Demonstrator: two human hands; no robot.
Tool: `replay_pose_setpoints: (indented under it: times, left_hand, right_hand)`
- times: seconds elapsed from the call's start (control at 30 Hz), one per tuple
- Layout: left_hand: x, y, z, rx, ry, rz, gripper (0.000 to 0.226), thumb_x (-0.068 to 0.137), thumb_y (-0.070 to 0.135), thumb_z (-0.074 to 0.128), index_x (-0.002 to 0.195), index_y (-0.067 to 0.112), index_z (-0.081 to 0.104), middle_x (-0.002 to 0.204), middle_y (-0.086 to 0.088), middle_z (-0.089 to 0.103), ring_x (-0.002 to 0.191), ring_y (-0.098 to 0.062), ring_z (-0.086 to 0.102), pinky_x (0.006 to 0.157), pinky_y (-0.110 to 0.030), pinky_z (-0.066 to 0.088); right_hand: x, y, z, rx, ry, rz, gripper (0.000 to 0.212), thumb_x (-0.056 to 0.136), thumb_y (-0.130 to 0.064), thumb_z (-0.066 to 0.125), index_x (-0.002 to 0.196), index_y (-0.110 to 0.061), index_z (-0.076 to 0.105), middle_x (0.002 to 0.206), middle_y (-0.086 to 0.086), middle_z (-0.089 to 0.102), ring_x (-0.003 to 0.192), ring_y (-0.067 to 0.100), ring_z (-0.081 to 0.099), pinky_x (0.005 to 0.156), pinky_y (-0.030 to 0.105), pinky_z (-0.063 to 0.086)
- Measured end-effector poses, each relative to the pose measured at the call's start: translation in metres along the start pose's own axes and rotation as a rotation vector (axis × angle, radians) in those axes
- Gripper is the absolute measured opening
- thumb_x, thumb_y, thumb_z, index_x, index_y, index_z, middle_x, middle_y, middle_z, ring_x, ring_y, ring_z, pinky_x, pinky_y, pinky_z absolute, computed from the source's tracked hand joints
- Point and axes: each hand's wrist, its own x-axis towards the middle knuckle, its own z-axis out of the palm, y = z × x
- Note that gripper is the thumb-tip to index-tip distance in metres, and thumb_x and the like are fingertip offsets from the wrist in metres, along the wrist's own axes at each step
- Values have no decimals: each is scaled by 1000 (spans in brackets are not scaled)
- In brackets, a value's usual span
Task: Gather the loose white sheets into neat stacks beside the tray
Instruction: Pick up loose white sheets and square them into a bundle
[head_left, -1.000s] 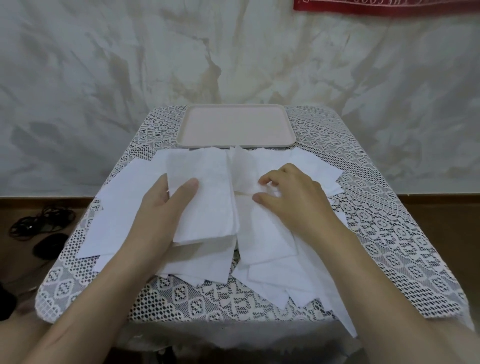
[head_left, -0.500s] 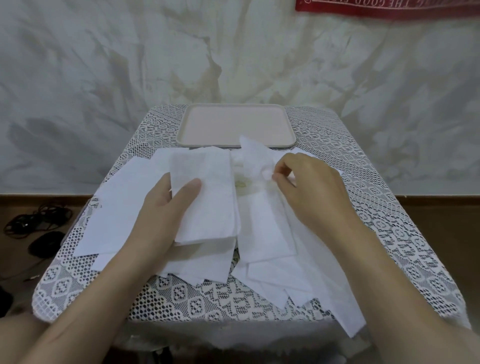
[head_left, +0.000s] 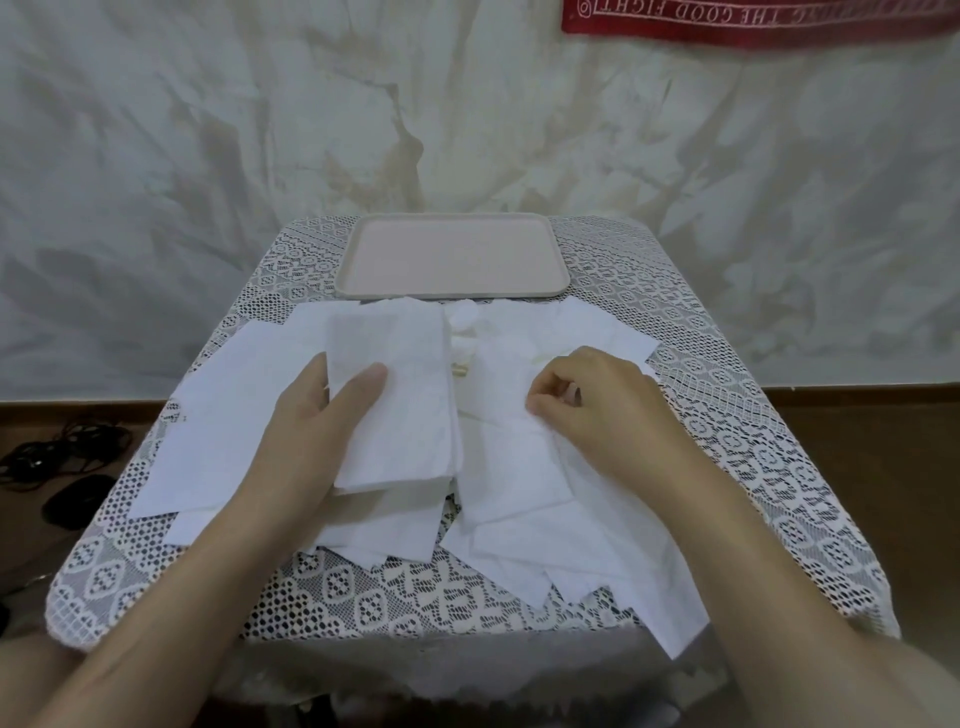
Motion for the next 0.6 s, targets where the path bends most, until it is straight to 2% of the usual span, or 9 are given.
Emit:
replay_pose_setpoints:
  times: [0.03, 0.13, 0.23, 0.33, 0.47, 0.53, 0.6]
  left_hand:
    - [1, -1, 0, 5, 2, 3, 17, 103, 39, 62, 116, 32, 71, 110, 2, 79, 102, -24, 76, 96, -55, 58]
    - [4, -4, 0, 13, 1, 12, 16, 103, 38, 61, 115, 35, 71, 109, 4, 79, 101, -21, 76, 93, -52, 58]
    - [6, -5, -1, 26, -4, 19, 18, 103, 38, 60, 116, 34, 71, 108, 7, 80, 99, -19, 76, 91, -48, 59]
    - [7, -5, -1, 19, -13, 16, 18, 103, 37, 60, 117, 33, 71, 109, 6, 80, 99, -19, 77, 89, -47, 59]
    - [7, -4, -1, 13, -21, 16, 18, 103, 38, 60, 117, 35, 71, 109, 5, 80, 99, -19, 77, 90, -49, 59]
    - [6, -4, -1, 8, -19, 14, 18, 103, 37, 60, 117, 35, 71, 109, 5, 80, 99, -19, 77, 90, -49, 59]
    - [5, -3, -1, 5, -17, 18, 18, 103, 36, 60, 117, 35, 71, 109, 6, 80, 98, -18, 77, 89, -48, 59]
  right_hand:
    - [4, 1, 1, 16, -3, 14, 5, 92, -35, 68, 93, -30, 70, 97, -11, 60, 83, 5, 55, 71, 29, 36]
    - [15, 5, 1, 48, -18, 74, 23, 90, -41, 71, 110, -31, 69, 111, -11, 59, 96, 9, 54, 82, 29, 35]
    - [25, 6, -4, 79, -60, 119, 29, 89, -40, 72, 116, -31, 67, 109, -15, 60, 101, 6, 51, 83, 28, 36]
    - [33, 9, -6, 130, -75, 126, 26, 86, -39, 74, 112, -36, 70, 103, -13, 62, 93, 6, 55, 72, 23, 39]
    - [35, 12, -7, 182, -27, 81, 8, 87, -35, 75, 95, -35, 73, 85, -10, 63, 71, 0, 51, 68, 25, 38]
    - [34, 15, -8, 189, 33, 65, 1, 89, -35, 75, 90, -35, 74, 80, -11, 62, 65, 0, 50, 65, 25, 37]
    - [31, 17, -9, 193, 81, 61, 5, 89, -35, 75, 85, -37, 73, 79, -12, 63, 65, -1, 50, 65, 26, 38]
